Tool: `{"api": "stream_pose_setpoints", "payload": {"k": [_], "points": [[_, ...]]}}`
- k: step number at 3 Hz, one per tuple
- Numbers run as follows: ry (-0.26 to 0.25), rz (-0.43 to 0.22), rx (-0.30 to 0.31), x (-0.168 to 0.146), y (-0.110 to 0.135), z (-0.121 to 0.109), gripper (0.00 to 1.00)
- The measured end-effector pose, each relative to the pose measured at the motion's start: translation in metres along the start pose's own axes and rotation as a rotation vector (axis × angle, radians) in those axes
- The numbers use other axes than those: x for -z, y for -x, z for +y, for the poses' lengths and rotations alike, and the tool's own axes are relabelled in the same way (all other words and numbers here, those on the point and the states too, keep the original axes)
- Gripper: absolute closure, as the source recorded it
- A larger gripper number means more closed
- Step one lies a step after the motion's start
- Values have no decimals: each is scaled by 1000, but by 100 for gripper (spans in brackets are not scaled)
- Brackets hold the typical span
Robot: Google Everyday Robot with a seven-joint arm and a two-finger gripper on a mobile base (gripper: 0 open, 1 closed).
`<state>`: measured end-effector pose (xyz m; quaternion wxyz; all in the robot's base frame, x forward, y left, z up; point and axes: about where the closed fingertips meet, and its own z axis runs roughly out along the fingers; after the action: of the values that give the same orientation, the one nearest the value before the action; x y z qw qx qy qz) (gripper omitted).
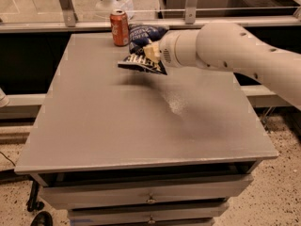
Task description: Move blue chip bag near coke can
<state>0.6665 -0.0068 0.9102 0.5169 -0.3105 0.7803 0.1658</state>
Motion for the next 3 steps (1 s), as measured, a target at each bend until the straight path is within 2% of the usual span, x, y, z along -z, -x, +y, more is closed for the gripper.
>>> {"api": "stream_pose_setpoints", "payload": {"k": [1,3], "points": [[-82,-53,-32,-22,14,-31,100],[-170,-88,-97,-66,14,-75,100]]}}
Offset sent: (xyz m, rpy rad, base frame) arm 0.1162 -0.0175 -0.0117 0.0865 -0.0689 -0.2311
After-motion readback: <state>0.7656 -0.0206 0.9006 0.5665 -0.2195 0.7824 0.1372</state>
